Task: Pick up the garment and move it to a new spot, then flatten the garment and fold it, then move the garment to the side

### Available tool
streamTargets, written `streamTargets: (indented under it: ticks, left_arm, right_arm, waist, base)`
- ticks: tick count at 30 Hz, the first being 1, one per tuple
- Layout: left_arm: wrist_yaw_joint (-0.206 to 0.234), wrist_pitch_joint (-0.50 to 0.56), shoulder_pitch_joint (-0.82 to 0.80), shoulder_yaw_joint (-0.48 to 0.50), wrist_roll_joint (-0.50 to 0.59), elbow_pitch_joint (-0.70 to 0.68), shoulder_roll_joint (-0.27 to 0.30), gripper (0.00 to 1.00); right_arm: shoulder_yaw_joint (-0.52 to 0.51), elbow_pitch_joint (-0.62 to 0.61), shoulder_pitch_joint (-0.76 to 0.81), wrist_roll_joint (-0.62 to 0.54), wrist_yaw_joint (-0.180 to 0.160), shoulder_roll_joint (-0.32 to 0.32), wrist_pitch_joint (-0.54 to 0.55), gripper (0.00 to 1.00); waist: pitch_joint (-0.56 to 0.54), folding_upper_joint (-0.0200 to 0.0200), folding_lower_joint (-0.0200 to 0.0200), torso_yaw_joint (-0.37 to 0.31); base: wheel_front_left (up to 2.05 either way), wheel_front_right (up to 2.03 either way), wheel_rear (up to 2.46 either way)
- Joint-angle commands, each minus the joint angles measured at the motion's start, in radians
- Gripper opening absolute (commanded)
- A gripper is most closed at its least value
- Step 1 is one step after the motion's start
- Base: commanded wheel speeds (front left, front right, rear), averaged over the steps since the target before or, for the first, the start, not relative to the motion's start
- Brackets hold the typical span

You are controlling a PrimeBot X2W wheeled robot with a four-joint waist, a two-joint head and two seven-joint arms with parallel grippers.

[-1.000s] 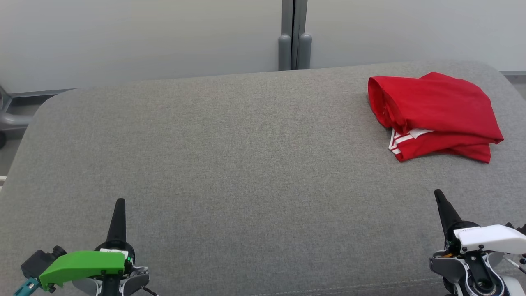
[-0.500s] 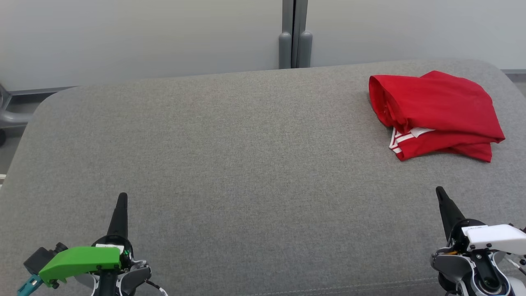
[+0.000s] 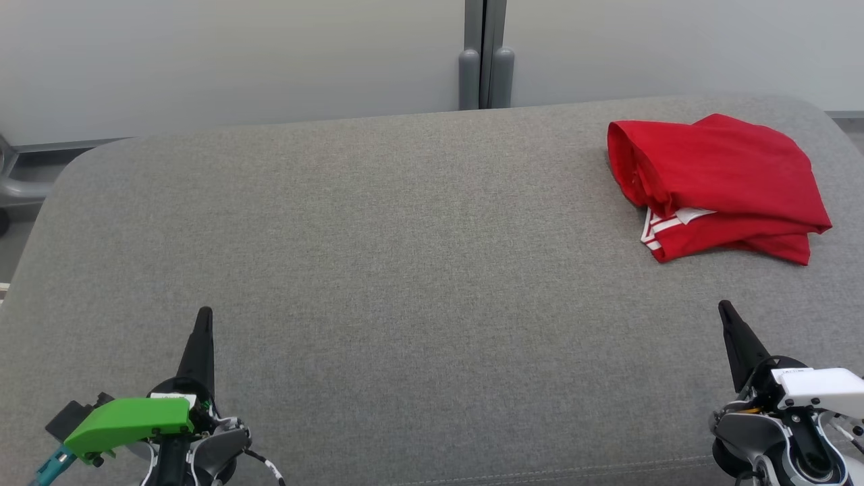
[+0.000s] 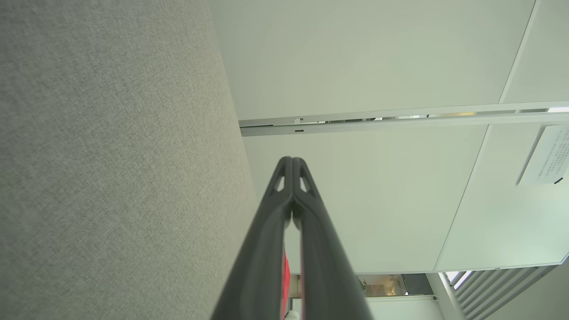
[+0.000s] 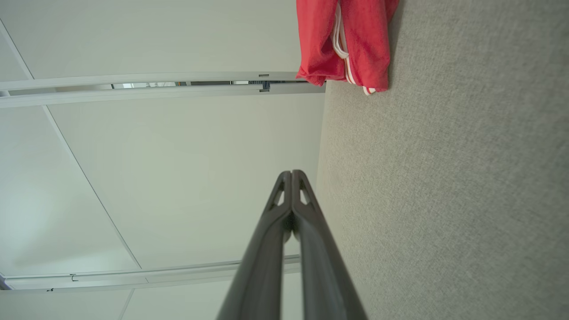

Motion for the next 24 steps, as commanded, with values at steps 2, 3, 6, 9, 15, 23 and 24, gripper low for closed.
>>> streamTargets:
  ticks: [2,3,6,9,15,23,24]
  left_arm:
    - [-0.009,0.006,-0.022,-0.001,-0.034,0.002,0.001,0.0]
    - [-0.009,0.008,-0.023,-0.001,-0.037,0.003,0.001,0.0]
    - [-0.009,0.008,-0.022,-0.001,-0.038,0.002,0.001,0.0]
    - [-0.009,0.007,-0.022,-0.001,-0.038,0.002,0.001,0.0]
    - [-0.009,0.007,-0.022,-0.001,-0.038,0.002,0.001,0.0]
    - [-0.009,0.007,-0.022,-0.001,-0.038,0.002,0.001,0.0]
    - [-0.009,0.007,-0.022,-0.001,-0.038,0.002,0.001,0.0]
  right_arm:
    - [-0.007,-0.008,-0.006,0.026,0.0,0.001,0.009,0.0]
    - [-0.008,-0.009,-0.006,0.033,0.0,0.001,0.01,0.0]
    - [-0.008,-0.008,-0.006,0.032,0.0,0.001,0.01,0.0]
    - [-0.007,-0.008,-0.006,0.031,0.0,0.001,0.008,0.0]
    - [-0.007,-0.008,-0.006,0.031,0.0,0.001,0.008,0.0]
    - [-0.007,-0.008,-0.006,0.031,0.0,0.001,0.008,0.0]
    - [-0.007,-0.008,-0.006,0.031,0.0,0.001,0.008,0.0]
  waist:
    - [0.001,0.0,0.0,0.0]
    - [0.002,0.0,0.0,0.0]
    - [0.002,0.0,0.0,0.0]
    - [0.002,0.0,0.0,0.0]
    - [0.002,0.0,0.0,0.0]
    - [0.002,0.0,0.0,0.0]
    - [0.002,0.0,0.0,0.0]
  base:
    - [0.0,0.0,0.0]
    - [0.0,0.0,0.0]
    - [0.0,0.0,0.0]
    - [0.0,0.0,0.0]
    - [0.0,0.0,0.0]
    - [0.0,0.0,0.0]
    - [0.0,0.0,0.0]
